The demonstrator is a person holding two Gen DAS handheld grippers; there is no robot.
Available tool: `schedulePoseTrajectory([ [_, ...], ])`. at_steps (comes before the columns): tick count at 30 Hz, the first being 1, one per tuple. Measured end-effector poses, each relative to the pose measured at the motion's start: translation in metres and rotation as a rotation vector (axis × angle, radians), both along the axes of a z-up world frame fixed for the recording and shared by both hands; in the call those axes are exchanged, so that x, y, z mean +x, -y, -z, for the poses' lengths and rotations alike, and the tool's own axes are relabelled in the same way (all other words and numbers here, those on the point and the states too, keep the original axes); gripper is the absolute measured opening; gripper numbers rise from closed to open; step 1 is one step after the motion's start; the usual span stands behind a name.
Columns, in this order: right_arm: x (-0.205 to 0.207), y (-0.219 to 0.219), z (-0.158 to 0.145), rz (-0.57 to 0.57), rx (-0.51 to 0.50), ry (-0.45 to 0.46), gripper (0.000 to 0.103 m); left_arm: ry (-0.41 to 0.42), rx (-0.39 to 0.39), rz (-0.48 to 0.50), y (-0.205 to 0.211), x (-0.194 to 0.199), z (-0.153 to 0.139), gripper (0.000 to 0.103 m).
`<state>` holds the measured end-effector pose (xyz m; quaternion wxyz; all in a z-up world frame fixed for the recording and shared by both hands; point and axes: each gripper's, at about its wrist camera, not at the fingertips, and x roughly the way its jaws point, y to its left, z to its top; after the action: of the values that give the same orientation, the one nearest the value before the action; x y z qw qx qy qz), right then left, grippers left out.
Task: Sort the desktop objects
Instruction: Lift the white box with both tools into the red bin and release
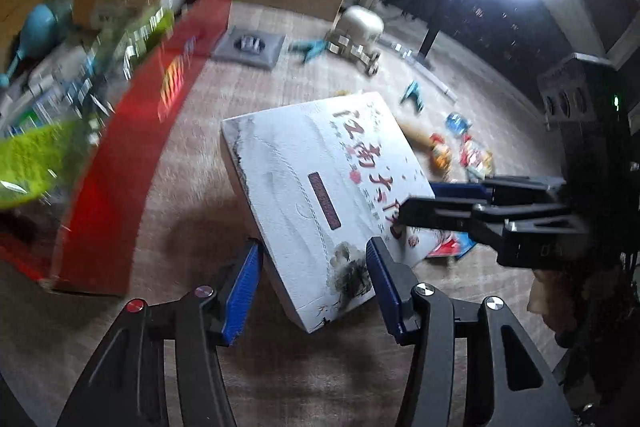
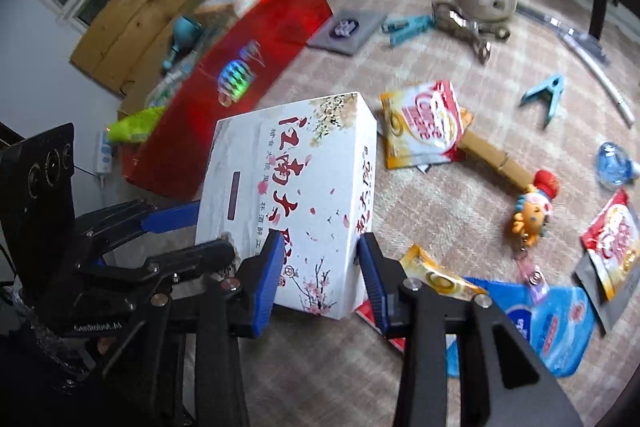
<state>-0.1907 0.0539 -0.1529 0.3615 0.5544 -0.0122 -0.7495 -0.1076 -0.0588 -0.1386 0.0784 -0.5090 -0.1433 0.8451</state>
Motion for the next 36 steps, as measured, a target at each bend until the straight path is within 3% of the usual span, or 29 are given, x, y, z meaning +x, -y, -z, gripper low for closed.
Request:
schedulePoseTrajectory([
  [5,0.009,-0.004,-0.029,0.045,-0.03,-0.039,0.037,-0.075,-0.036,0.027,0.003,0.001,-0.031,0.05],
  [11,0.008,0.031,-0.072,0.08,-0.083,-0.095,0.037,-0.158,-0.053,0.06,0.027,-0.003,-0.073,0.05],
  [19,0.006,0.086,-0.125,0.123,-0.153,-0.164,0.037,-0.261,-0.152,0.067,0.099,-0.008,-0.126,0.05],
  [28,0.012,0.21,-0.115,0.043,-0.156,-0.12,0.037,-0.253,-0.268,0.007,0.201,-0.005,-0.14,0.05],
  [32,0.014,0.253,-0.09,-0.045,-0.107,-0.056,0.04,-0.16,-0.312,-0.002,0.237,-0.012,-0.115,0.051],
  [34,0.016,0.259,-0.08,-0.038,-0.069,-0.064,0.039,-0.117,-0.377,-0.044,0.252,-0.015,-0.099,0.05],
  [36,0.017,0.251,-0.076,-0.02,-0.061,-0.077,0.039,-0.107,-0.373,-0.078,0.264,-0.01,-0.09,0.047],
])
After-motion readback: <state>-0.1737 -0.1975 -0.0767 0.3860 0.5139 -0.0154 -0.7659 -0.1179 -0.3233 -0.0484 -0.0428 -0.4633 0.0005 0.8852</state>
